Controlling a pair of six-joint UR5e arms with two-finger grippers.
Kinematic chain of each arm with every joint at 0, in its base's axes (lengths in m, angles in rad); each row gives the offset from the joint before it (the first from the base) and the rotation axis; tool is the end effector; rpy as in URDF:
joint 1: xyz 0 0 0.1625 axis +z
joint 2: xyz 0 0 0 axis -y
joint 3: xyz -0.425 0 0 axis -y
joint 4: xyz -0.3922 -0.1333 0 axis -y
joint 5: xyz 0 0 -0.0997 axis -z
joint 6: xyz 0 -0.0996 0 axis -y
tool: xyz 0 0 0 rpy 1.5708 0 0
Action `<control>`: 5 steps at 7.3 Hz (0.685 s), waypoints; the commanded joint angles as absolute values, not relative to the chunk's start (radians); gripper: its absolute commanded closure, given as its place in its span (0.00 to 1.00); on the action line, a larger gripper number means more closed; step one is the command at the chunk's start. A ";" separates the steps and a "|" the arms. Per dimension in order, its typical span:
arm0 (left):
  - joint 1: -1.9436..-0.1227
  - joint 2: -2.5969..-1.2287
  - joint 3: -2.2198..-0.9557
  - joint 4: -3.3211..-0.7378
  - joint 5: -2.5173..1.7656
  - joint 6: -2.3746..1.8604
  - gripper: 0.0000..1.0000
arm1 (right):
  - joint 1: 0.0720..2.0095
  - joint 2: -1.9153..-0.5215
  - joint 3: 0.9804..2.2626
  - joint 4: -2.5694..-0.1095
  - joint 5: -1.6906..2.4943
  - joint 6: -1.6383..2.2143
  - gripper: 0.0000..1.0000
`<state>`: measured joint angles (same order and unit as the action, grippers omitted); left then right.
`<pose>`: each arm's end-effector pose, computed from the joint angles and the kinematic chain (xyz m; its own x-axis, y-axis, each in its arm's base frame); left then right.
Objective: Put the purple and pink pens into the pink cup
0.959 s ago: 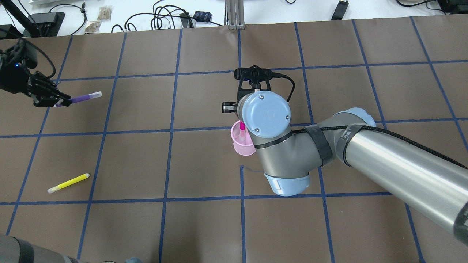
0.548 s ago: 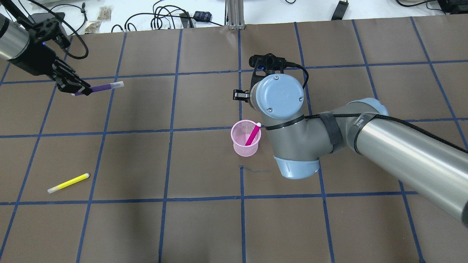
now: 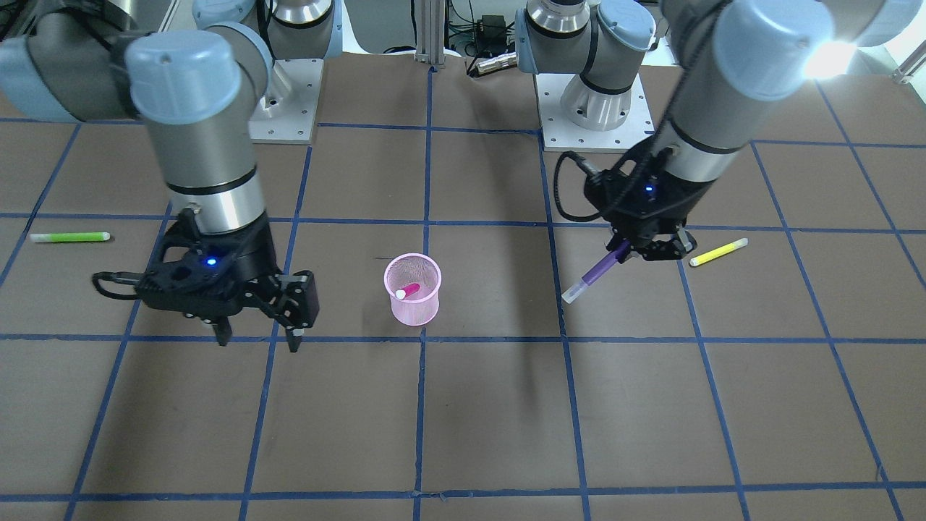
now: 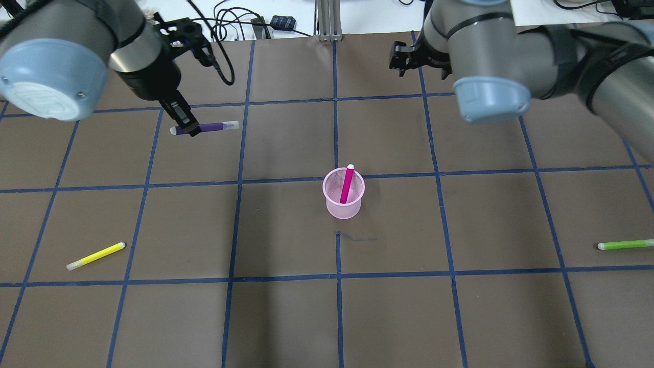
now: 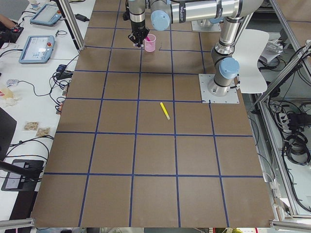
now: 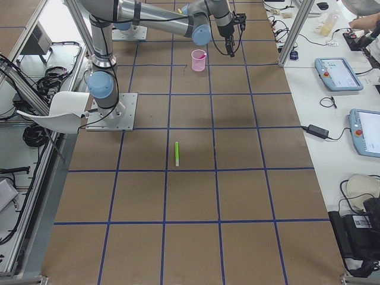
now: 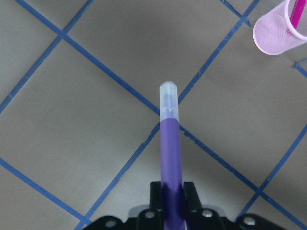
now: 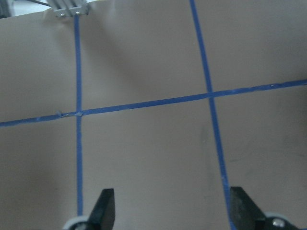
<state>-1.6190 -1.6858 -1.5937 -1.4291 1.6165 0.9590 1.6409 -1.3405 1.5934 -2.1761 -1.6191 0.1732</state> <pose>-0.1545 -0.5305 0.4317 -0.5336 0.8452 -0.0293 0.8445 0.5344 0.0352 0.1705 -0.5942 0.4192 -0.9940 0.1088 -0.0148 0.1072 0.9314 -0.3478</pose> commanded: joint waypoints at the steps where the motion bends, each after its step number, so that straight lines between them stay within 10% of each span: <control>1: -1.857 -1.716 -1.592 -1.398 1.781 0.936 1.00 | 1.545 -1.426 1.516 -1.900 -1.678 0.048 0.08; 5: -2.120 -1.871 -1.588 -1.313 1.980 0.991 1.00 | 1.534 -1.505 1.510 -1.640 -1.567 -0.069 0.00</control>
<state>-2.0631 -1.8264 -1.5905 -1.3482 1.9472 0.9659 1.5410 -1.4973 1.5170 -1.6380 -1.6295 -0.0296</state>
